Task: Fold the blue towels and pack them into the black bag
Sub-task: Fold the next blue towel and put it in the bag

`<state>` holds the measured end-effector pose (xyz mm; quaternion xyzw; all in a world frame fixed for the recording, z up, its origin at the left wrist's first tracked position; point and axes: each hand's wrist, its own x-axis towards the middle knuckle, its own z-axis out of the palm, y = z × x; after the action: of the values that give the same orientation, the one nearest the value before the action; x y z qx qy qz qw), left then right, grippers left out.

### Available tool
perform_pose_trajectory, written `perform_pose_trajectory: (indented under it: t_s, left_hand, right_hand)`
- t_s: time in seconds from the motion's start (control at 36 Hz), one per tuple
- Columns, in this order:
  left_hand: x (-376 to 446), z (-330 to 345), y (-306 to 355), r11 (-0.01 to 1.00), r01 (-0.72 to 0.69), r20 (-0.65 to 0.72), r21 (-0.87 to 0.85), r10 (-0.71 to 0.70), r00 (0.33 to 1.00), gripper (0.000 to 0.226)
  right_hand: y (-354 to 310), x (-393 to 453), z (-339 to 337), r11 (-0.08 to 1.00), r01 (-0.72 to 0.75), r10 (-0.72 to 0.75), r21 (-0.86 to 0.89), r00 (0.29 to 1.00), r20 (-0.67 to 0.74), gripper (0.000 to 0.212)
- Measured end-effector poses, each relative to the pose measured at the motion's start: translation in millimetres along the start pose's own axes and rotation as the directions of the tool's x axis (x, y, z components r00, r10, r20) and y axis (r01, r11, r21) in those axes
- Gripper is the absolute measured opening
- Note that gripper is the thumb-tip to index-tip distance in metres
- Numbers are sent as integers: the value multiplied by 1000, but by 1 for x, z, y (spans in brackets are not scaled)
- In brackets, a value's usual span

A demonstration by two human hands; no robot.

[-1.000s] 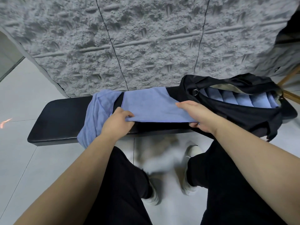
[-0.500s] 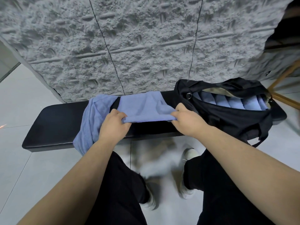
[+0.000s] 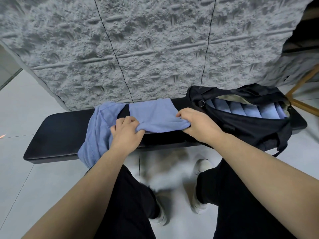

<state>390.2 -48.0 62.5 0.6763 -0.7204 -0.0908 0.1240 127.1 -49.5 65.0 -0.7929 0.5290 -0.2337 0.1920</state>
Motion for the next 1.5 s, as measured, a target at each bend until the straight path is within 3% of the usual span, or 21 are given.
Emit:
perform_pose_trajectory:
  t_s: [0.08,0.19,0.31,0.42,0.56,0.64,0.72,0.81,0.86,0.92,0.94,1.03,1.14,1.22,1.33,1.44,1.5]
  left_hand:
    - [0,-4,2,994,-7,-43,-108,2,999,23]
    - [-1,-5,5,990,-99,-57,-103,94,994,49]
    - [-4,-7,11,978,-119,-27,-171,116,993,22]
    - [-4,-9,18,983,-96,-25,-159,93,995,11]
    - [-2,-3,17,977,-80,10,-196,83,996,6]
    - [-3,-3,18,975,-68,98,-211,90,991,8]
    - [-6,-3,21,970,-74,142,-233,109,984,15]
    - [-7,-2,21,963,-61,174,-264,110,979,32]
    - [-6,-3,21,978,-108,209,-180,145,967,53]
    - [-4,-1,19,985,-139,267,-98,160,950,65]
    - [-4,0,19,985,-152,286,-81,169,943,59]
    - [-4,4,18,989,-131,261,-75,146,954,15]
    - [-3,4,19,995,-80,253,-53,91,963,31]
    - [-2,5,18,993,-70,253,-94,92,963,30]
    - [2,7,16,978,-152,217,-143,180,959,22]
    - [3,10,14,972,-208,205,-112,227,952,24]
    - [4,11,17,978,-202,255,-61,210,944,21]
  right_hand:
    - [1,-1,-1,999,-43,43,-2,998,46,20]
    - [1,-2,-5,992,-127,128,-11,989,78,32]
    - [0,-3,-4,987,-159,152,39,978,141,43]
    - [-4,-6,-3,990,-135,122,49,969,214,19]
    - [-6,-3,2,991,-50,82,-124,962,260,54]
    - [-2,1,7,959,-66,147,-276,948,283,44]
    - [-1,3,9,927,-107,212,-360,940,267,4]
    - [2,5,10,933,-49,145,-356,958,248,12]
    - [3,7,11,942,-2,87,-334,967,239,17]
    - [-1,6,10,981,-57,96,-188,974,206,8]
    - [-3,5,9,990,-90,111,-108,974,198,4]
    - [-7,3,7,990,-142,138,-1,964,229,29]
    - [-11,2,11,990,-142,136,0,946,293,32]
    - [-11,1,14,994,-104,111,-39,955,276,27]
    - [-14,-1,11,995,-83,94,-52,953,287,27]
    - [-12,2,11,978,-25,112,-207,900,422,38]
    - [-10,4,13,946,-18,160,-324,894,418,17]
